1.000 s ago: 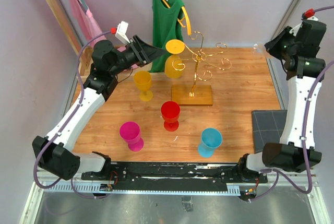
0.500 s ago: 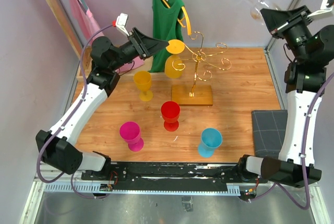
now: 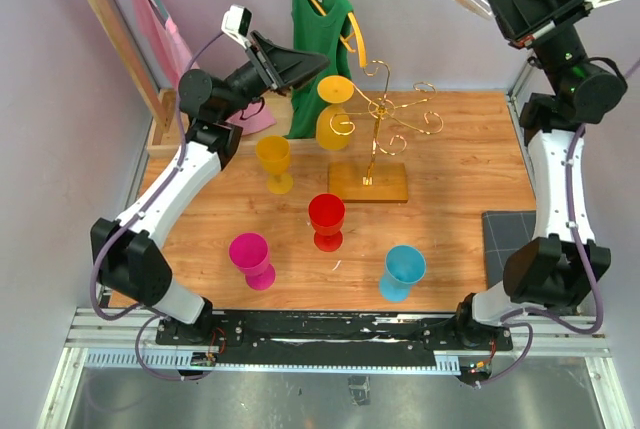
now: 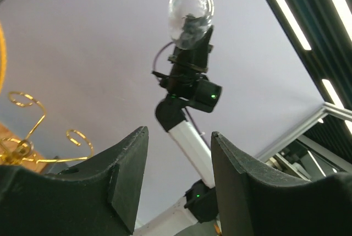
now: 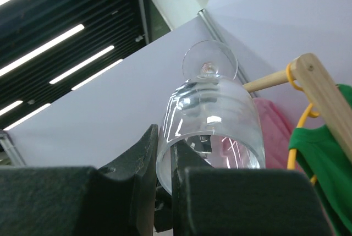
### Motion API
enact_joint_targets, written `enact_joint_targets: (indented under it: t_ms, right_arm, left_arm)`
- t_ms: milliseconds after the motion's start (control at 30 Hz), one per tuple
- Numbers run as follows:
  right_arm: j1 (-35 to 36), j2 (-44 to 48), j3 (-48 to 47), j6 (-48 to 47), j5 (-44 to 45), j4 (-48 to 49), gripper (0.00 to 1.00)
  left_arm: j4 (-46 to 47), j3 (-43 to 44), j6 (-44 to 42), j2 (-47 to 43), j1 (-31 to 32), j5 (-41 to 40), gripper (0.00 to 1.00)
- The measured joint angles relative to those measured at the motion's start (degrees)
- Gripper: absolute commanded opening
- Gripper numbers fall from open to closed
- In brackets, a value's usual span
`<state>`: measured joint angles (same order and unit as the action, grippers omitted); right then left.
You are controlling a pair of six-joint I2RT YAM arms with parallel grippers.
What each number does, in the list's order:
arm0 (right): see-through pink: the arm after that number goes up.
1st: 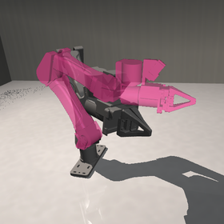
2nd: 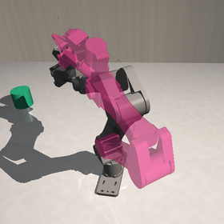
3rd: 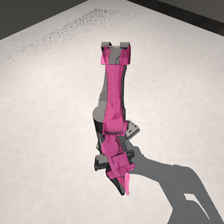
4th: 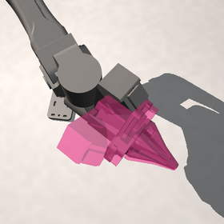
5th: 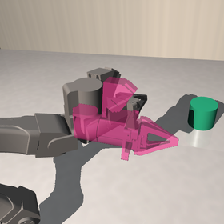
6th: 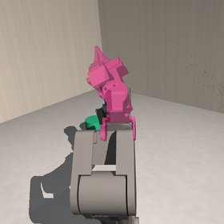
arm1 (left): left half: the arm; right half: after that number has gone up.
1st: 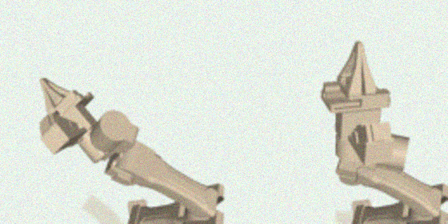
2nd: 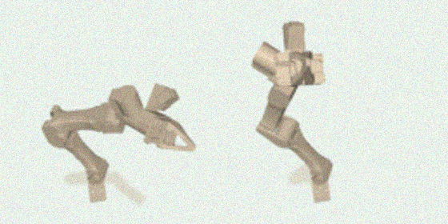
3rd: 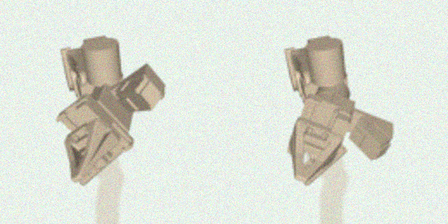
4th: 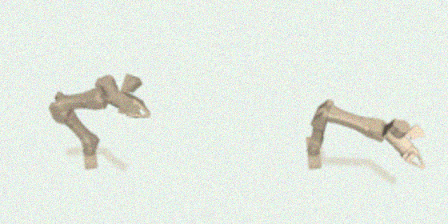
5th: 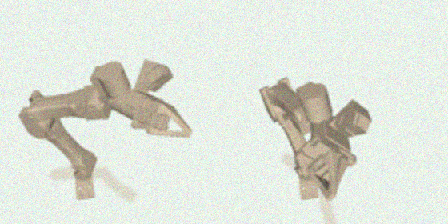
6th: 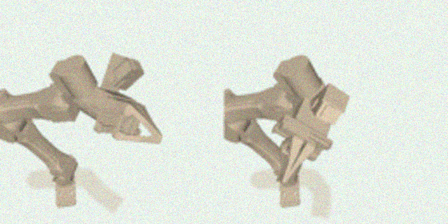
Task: Place the wine glass upside down on the wine glass rack
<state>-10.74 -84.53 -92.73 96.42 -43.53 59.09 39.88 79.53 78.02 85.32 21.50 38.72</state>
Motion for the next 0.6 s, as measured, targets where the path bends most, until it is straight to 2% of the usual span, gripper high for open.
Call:
enact_joint_targets:
  t_ms: [333,600]
  right_arm:
    - [11.8,-5.7,-1.4,11.6,-2.9,17.6,0.01]
    - [16.2,-6.3,-2.7,13.8,-5.0,23.7,0.01]
  left_arm:
    - [24.5,5.7,20.4,9.8,0.0,-0.1,0.53]
    - [33.4,7.8,29.0,12.5,0.0,-1.7,0.54]
